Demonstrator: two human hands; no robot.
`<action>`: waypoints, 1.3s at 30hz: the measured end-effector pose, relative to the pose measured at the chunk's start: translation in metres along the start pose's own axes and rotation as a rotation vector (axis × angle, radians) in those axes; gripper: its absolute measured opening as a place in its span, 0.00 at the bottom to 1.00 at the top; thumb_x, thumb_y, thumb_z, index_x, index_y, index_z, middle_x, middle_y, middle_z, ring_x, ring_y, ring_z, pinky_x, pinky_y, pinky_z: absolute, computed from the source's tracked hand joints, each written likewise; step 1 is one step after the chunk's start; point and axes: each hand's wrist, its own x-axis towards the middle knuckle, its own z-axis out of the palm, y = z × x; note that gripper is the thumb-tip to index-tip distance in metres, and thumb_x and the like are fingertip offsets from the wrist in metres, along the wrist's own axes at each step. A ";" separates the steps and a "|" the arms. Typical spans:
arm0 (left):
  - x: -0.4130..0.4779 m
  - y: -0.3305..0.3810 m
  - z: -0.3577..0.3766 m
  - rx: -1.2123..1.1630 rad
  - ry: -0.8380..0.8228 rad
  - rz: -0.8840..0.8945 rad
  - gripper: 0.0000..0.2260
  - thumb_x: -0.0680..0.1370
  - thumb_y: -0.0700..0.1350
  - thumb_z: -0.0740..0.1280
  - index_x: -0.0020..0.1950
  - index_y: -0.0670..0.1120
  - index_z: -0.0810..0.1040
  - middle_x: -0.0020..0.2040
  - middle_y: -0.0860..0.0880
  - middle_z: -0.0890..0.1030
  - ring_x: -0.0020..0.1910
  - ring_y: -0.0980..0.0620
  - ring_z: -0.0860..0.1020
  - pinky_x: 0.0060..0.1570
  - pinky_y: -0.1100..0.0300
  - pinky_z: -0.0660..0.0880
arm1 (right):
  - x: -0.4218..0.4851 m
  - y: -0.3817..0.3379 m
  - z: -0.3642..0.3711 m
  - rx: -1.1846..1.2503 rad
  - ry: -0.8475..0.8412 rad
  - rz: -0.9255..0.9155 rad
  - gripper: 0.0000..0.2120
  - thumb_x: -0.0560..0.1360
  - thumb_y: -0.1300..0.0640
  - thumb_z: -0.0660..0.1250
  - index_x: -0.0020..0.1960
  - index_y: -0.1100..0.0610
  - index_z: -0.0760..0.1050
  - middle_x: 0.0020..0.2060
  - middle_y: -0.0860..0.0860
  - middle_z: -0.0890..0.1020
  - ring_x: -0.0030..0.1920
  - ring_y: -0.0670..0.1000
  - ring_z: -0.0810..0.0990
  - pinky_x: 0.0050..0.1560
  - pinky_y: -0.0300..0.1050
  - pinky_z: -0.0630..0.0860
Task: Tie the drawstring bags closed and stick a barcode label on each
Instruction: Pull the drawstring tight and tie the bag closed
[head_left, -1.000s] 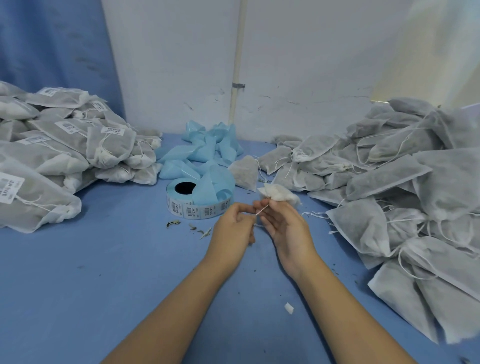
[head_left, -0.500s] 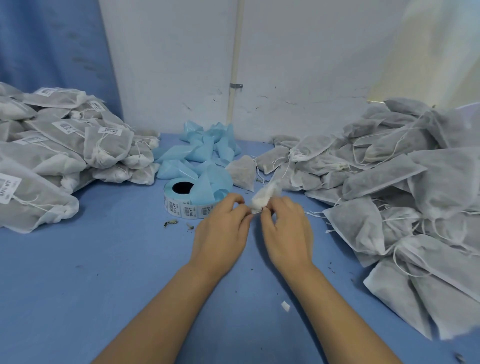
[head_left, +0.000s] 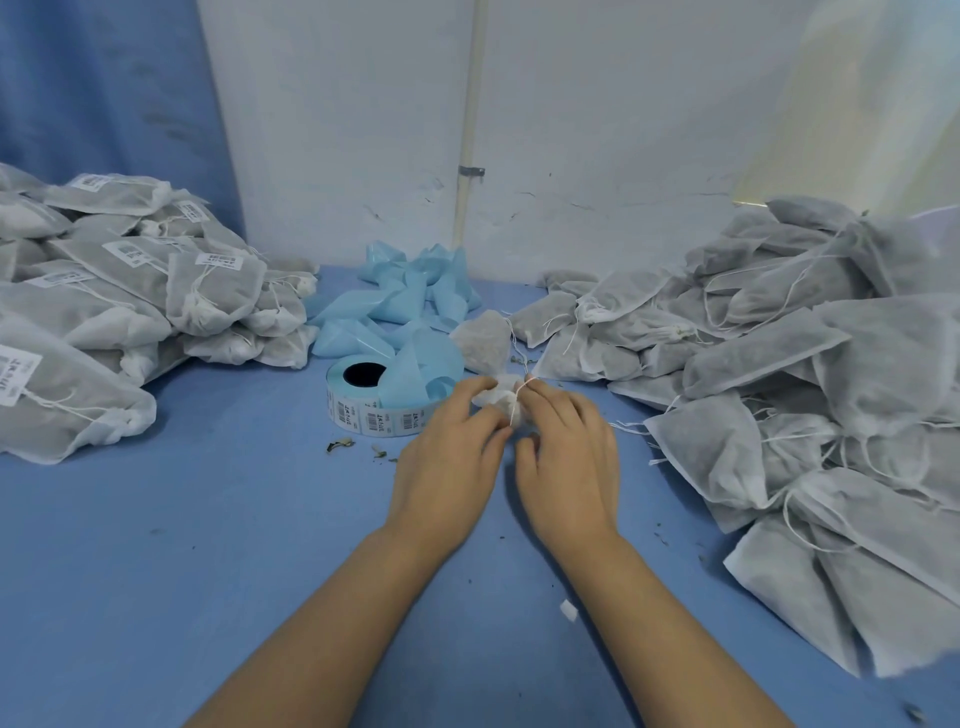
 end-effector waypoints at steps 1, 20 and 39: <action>0.000 0.000 0.001 -0.011 -0.030 0.019 0.06 0.80 0.46 0.61 0.49 0.48 0.77 0.66 0.59 0.69 0.51 0.58 0.73 0.36 0.59 0.66 | 0.000 0.000 0.000 0.016 0.020 0.005 0.18 0.71 0.66 0.65 0.60 0.57 0.78 0.62 0.47 0.79 0.62 0.54 0.73 0.60 0.49 0.66; 0.003 -0.004 -0.001 -0.317 -0.068 -0.282 0.07 0.83 0.50 0.55 0.48 0.50 0.69 0.43 0.52 0.81 0.43 0.50 0.78 0.48 0.48 0.73 | 0.009 0.009 0.003 0.965 -0.035 0.515 0.04 0.71 0.59 0.74 0.41 0.51 0.85 0.40 0.43 0.86 0.45 0.40 0.83 0.44 0.27 0.74; 0.006 0.006 -0.002 -0.964 0.007 -0.373 0.07 0.82 0.37 0.57 0.45 0.43 0.71 0.33 0.54 0.81 0.31 0.60 0.80 0.30 0.67 0.76 | 0.000 -0.014 0.006 0.855 -0.028 0.448 0.10 0.69 0.65 0.72 0.34 0.53 0.77 0.46 0.49 0.72 0.39 0.37 0.74 0.47 0.35 0.75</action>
